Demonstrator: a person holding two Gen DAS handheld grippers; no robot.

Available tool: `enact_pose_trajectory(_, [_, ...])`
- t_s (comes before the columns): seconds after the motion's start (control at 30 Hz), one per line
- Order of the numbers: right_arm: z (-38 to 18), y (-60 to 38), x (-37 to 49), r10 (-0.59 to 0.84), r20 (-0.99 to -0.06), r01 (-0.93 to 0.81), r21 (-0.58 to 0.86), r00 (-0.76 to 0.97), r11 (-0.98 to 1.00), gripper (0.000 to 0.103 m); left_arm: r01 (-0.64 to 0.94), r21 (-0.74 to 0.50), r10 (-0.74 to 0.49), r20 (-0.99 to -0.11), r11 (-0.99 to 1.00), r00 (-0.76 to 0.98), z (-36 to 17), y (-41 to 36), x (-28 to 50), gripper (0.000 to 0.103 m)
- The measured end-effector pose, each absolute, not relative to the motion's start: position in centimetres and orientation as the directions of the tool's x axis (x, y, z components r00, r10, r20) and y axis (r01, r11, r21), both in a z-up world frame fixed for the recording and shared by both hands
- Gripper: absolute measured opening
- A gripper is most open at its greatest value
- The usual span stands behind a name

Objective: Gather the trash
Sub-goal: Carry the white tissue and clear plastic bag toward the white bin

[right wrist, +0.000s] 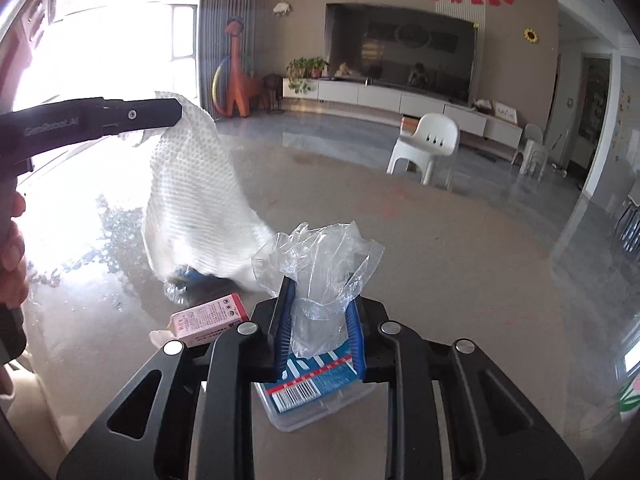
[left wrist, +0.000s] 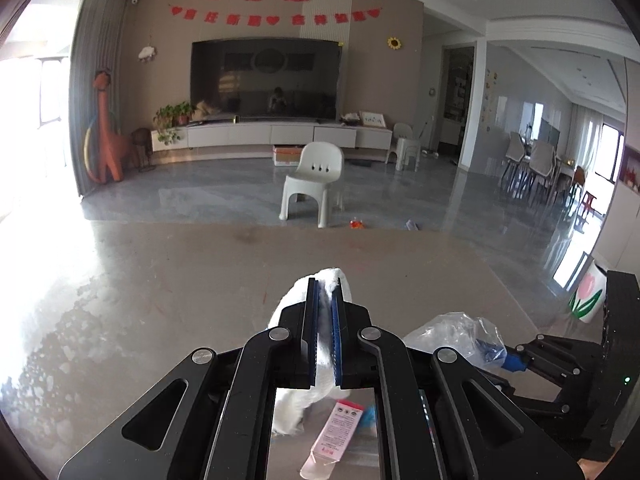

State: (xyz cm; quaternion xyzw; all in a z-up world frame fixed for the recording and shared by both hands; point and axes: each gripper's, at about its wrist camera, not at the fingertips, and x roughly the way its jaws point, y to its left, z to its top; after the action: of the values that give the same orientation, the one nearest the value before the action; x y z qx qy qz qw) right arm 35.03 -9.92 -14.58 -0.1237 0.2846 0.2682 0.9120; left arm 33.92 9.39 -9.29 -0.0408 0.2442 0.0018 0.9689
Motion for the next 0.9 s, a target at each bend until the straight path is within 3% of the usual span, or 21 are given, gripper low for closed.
enact_pose_trajectory(0.47, [-8.3,-18.5,25.6,0.387,-0.491,-0.479,-0.071,0.780,0.875,0.026,0.079,-0.049,-0.092,-0.438,0.996,0.894,-2.8,2.8,27.8,0.005])
enact_pose_trajectory(0.9, [-6.5,-28.2,18.9,0.242,-0.459,-0.309,-0.075,0.855,0.948,0.026,0.338,-0.065,-0.328,-0.470,0.939,0.819,-4.1,-10.4,24.6,0.005])
